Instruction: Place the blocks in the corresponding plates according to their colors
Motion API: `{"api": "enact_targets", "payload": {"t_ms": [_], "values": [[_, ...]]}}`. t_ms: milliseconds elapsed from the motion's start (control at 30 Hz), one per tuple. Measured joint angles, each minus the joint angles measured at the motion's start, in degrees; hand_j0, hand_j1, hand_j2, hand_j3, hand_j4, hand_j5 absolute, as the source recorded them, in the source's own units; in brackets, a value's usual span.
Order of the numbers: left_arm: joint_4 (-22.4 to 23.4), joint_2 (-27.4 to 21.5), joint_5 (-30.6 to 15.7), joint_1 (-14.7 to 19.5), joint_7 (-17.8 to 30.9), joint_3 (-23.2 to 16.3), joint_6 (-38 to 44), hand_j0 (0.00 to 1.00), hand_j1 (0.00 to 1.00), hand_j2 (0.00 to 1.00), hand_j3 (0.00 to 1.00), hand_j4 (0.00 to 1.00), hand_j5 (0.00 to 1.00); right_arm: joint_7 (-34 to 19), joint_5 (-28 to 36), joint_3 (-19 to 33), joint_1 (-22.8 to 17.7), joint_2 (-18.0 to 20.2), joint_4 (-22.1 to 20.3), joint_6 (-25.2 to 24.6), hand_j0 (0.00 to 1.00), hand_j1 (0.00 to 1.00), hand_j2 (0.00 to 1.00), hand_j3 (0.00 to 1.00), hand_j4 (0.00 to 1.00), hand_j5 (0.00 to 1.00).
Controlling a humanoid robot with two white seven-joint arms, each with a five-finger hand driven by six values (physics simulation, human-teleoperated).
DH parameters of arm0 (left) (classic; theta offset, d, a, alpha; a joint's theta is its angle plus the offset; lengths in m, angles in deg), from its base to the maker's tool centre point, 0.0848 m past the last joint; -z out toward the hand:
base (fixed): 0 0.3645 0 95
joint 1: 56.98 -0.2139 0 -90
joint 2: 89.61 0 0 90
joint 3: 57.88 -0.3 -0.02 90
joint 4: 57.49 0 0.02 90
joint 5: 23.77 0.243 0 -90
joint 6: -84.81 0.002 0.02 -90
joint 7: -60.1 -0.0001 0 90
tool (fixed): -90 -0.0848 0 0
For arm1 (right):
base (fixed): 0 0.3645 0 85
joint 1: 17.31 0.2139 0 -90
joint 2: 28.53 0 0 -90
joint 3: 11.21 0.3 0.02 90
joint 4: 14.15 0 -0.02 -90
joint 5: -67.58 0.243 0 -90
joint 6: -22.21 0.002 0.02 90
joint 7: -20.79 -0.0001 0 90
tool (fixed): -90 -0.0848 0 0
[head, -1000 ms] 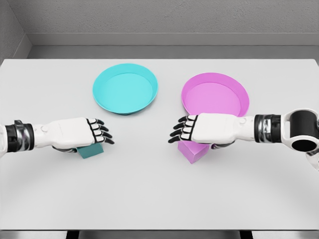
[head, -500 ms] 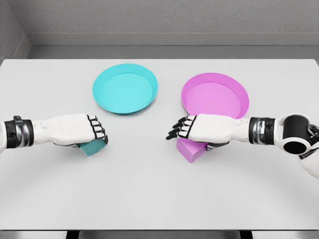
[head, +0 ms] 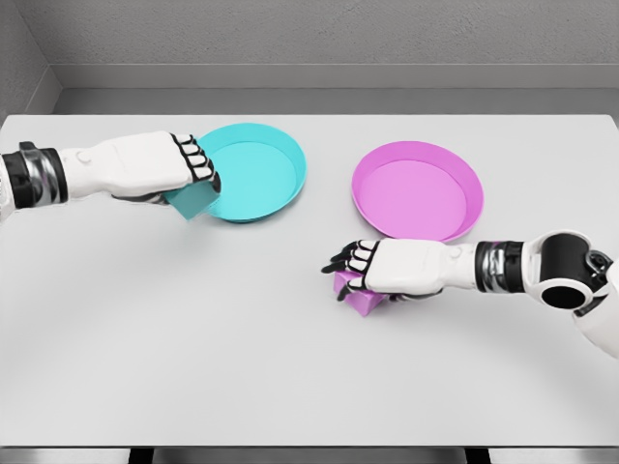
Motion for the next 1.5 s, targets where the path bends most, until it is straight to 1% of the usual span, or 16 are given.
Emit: {"api": "enact_targets", "payload": {"t_ms": [67, 267, 400, 600, 700, 733, 800, 833, 900, 1000, 1033, 1067, 1200, 1333, 1400, 1500], "values": [[3.6, 2.2, -0.1, 1.3, 0.1, 0.0, 0.0, 0.38, 0.38, 0.38, 0.38, 0.38, 0.38, -0.4, -0.3, 0.9, 0.0, 0.1, 0.1, 0.4, 0.59, 0.59, 0.59, 0.59, 0.59, 0.59], [11.9, 7.8, 0.2, 4.2, 0.2, -0.1, 0.0, 0.38, 0.38, 0.38, 0.38, 0.38, 0.38, -0.7, 1.0, 2.8, 0.2, 0.0, 0.8, 0.7, 0.59, 0.59, 0.59, 0.59, 0.59, 0.59], [14.7, 12.2, 1.3, 5.8, 2.2, -0.4, 0.0, 0.38, 0.38, 0.38, 0.38, 0.38, 0.38, -0.8, 4.1, 5.7, 0.2, 0.0, 1.0, 0.9, 0.59, 0.59, 0.59, 0.59, 0.59, 0.59], [25.1, 20.6, 5.3, 7.8, 3.2, -0.6, -0.1, 0.39, 0.39, 0.39, 0.39, 0.39, 0.39, -0.8, 8.6, 10.9, 0.1, 0.9, 1.2, 0.9, 0.59, 0.59, 0.59, 0.59, 0.59, 0.59], [27.0, 21.9, 5.9, 7.9, 3.5, -0.6, 0.4, 0.46, 0.46, 0.46, 0.46, 0.46, 0.46, -0.9, 13.0, 14.8, 0.3, 1.7, 3.0, 0.9, 0.60, 0.60, 0.60, 0.60, 0.60, 0.60], [27.4, 22.1, 5.9, 7.9, 3.5, -0.6, 0.6, 0.54, 0.54, 0.54, 0.54, 0.54, 0.54, -0.9, 13.9, 15.8, 0.7, 1.8, 3.9, 0.9, 0.60, 0.60, 0.60, 0.60, 0.60, 0.60], [27.8, 22.5, 5.9, 7.9, 3.5, -0.6, 2.1, 0.83, 0.83, 0.83, 0.83, 0.83, 0.83, -0.9, 15.5, 17.1, 2.5, 1.7, 6.2, 0.9, 0.60, 0.60, 0.60, 0.60, 0.60, 0.60], [28.0, 22.7, 5.8, 7.9, 3.5, -0.5, 3.3, 0.94, 0.94, 0.94, 0.94, 0.94, 0.94, -0.9, 16.4, 17.5, 4.6, 1.5, 7.8, 0.9, 0.60, 0.60, 0.60, 0.60, 0.60, 0.60], [28.1, 22.9, 5.8, 7.9, 3.5, -0.5, 5.1, 1.00, 1.00, 1.00, 1.00, 1.00, 1.00, -0.8, 17.4, 17.9, 7.0, 0.3, 10.9, 0.9, 0.60, 0.60, 0.60, 0.60, 0.60, 0.60], [28.2, 23.0, 5.6, 7.9, 3.4, -0.4, 6.4, 1.00, 1.00, 1.00, 1.00, 1.00, 1.00, -0.8, 17.9, 18.2, 8.4, -2.0, 15.4, 0.9, 0.74, 0.74, 0.74, 0.74, 0.74, 0.74], [28.3, 23.0, 5.6, 7.9, 3.4, -0.4, 6.6, 1.00, 1.00, 1.00, 1.00, 1.00, 1.00, -0.8, 18.0, 18.2, 8.6, -2.5, 17.1, 0.9, 0.92, 0.92, 0.92, 0.92, 0.92, 0.92], [28.3, 23.0, 5.6, 7.9, 3.4, -0.3, 6.7, 1.00, 1.00, 1.00, 1.00, 1.00, 1.00, -0.8, 18.0, 18.4, 8.9, -2.8, 19.1, 0.9, 1.00, 1.00, 1.00, 1.00, 1.00, 1.00], [28.3, 23.0, 5.5, 7.9, 3.3, -0.3, 6.9, 1.00, 1.00, 1.00, 1.00, 1.00, 1.00, -0.8, 17.9, 22.9, 8.1, -1.7, 25.6, 0.9, 1.00, 1.00, 1.00, 1.00, 1.00, 1.00], [27.9, 22.6, 4.1, 8.0, 3.2, -0.2, 6.4, 1.00, 1.00, 1.00, 1.00, 1.00, 1.00, -0.8, 17.8, 25.9, 7.1, 0.5, 29.2, 0.9, 1.00, 1.00, 1.00, 1.00, 1.00, 1.00], [27.2, 20.1, -1.1, 7.8, 3.0, -0.1, 3.6, 1.00, 1.00, 1.00, 1.00, 1.00, 1.00, -0.8, 17.7, 26.3, 7.0, 0.9, 29.7, 0.9, 1.00, 1.00, 1.00, 1.00, 1.00, 1.00], [24.9, 10.6, -12.5, 7.6, 2.9, 0.0, 1.3, 1.00, 1.00, 1.00, 1.00, 1.00, 1.00, -0.8, 17.2, 26.5, 7.1, 1.2, 29.9, 0.9, 1.00, 1.00, 1.00, 1.00, 1.00, 1.00]]}}
